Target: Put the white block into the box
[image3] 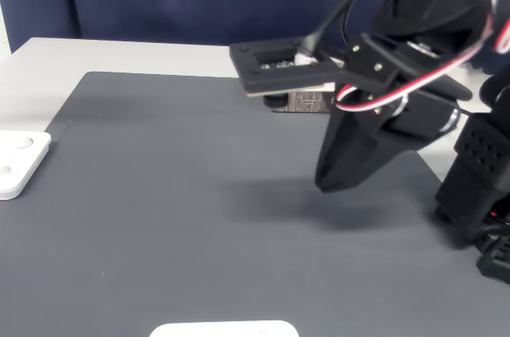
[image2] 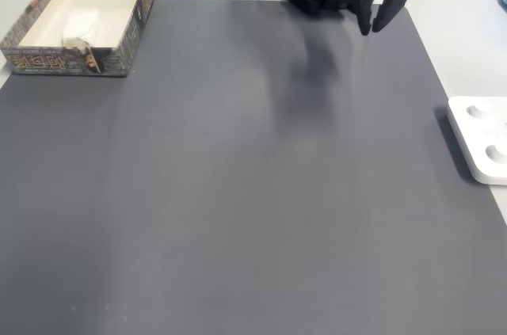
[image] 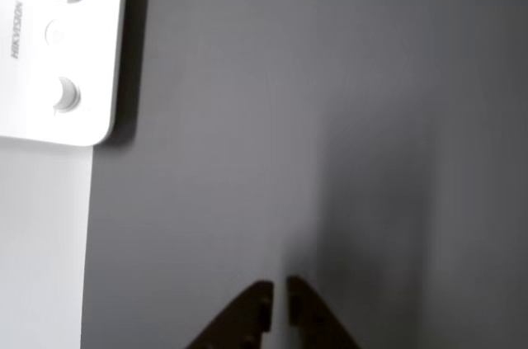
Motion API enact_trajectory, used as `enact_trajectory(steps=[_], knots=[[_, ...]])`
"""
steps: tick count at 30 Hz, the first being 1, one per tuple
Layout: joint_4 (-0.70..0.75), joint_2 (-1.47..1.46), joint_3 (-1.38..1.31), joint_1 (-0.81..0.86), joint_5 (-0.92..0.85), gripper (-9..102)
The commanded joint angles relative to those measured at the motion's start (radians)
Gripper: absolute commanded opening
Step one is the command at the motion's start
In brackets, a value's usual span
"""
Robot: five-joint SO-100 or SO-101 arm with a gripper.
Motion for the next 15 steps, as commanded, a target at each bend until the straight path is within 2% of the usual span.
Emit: enact_trajectory(steps=[1,15], knots=[[-0.034,0.126,0.066,-0.005,-0.018,-2],[-0.066,0.609,0.399,-0.034,-0.1,-2]])
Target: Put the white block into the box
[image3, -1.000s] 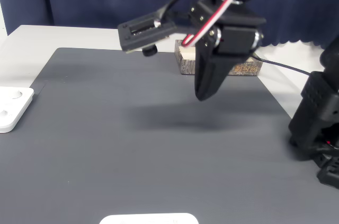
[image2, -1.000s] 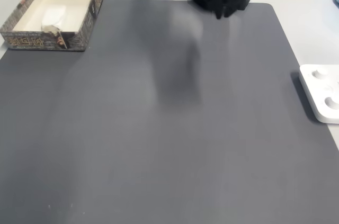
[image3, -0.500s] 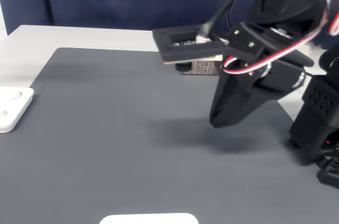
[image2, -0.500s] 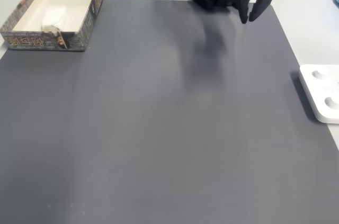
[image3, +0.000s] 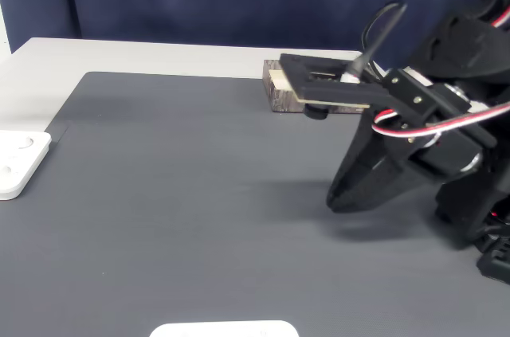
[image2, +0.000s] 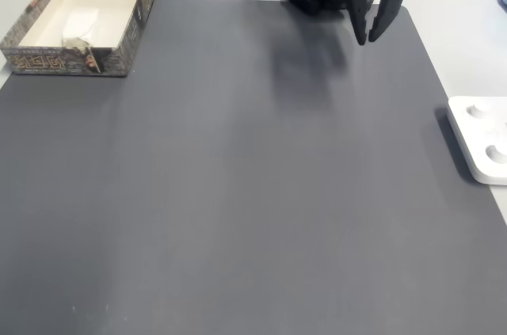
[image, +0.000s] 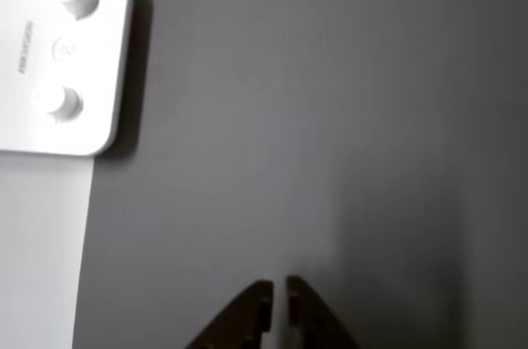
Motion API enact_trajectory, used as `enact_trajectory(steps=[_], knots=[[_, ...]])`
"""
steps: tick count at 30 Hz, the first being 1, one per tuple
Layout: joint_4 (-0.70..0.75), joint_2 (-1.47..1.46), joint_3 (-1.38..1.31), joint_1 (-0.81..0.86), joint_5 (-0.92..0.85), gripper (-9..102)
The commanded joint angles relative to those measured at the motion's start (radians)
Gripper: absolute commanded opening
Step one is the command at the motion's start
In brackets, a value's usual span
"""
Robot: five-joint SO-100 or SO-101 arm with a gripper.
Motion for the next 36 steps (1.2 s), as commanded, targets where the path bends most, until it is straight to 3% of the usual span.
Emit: enact_trajectory(steps=[1,19,36], knots=[[-0.02,0.101,0.04,-0.029,-0.031,-2],[0.005,0.328,0.176,-0.055,-0.083,-2],[-0.026,0.331,0.235,-0.069,-0.132,-2]])
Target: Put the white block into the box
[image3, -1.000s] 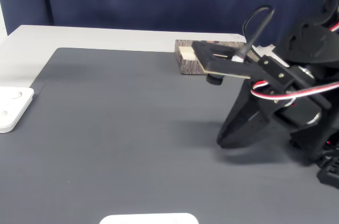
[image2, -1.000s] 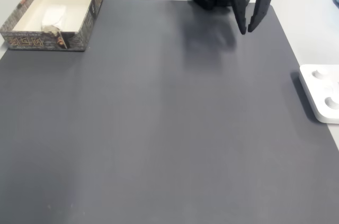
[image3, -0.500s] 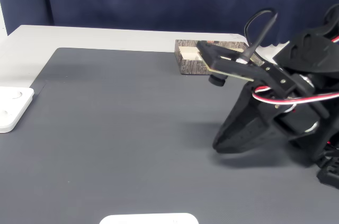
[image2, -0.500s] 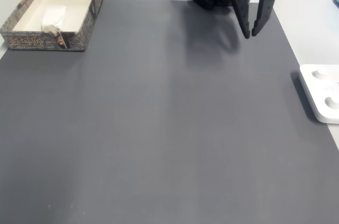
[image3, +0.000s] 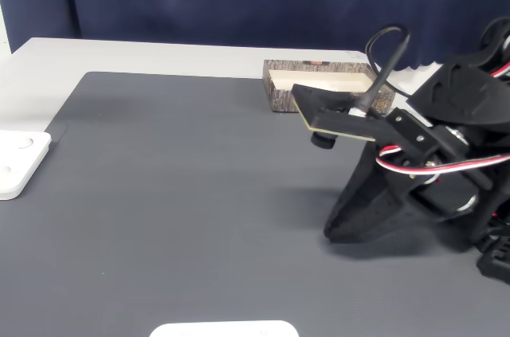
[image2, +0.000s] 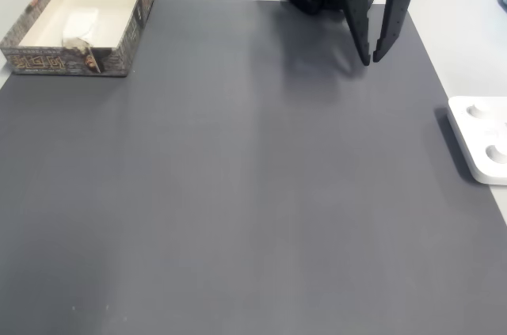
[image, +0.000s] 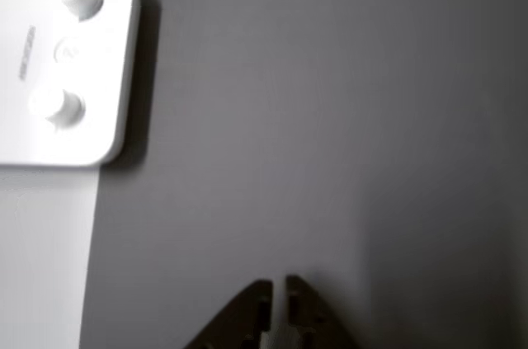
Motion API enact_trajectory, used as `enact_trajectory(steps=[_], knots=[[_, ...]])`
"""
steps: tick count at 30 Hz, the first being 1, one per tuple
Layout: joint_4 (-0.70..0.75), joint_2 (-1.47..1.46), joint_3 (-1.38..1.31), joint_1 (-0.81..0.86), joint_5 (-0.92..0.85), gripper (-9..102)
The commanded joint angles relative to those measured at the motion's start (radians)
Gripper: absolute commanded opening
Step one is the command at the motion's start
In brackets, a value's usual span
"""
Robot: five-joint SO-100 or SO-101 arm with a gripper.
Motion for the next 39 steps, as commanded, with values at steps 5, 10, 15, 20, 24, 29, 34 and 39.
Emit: enact_trajectory(steps=[5,10,15,20,24,29,34,39], knots=[[-0.017,0.037,0.025,-0.015,-0.011,-2],[0.012,0.037,0.026,-0.014,-0.009,-2],[0.084,0.037,0.026,-0.014,-0.005,-2],[0.1,0.037,0.026,-0.014,0.097,-1],[0.1,0.038,0.026,-0.008,0.098,-1],[0.098,0.038,0.026,-0.008,0.097,-1],[0.097,0.038,0.026,-0.009,0.086,-1],[0.097,0.038,0.026,-0.009,0.086,-1]])
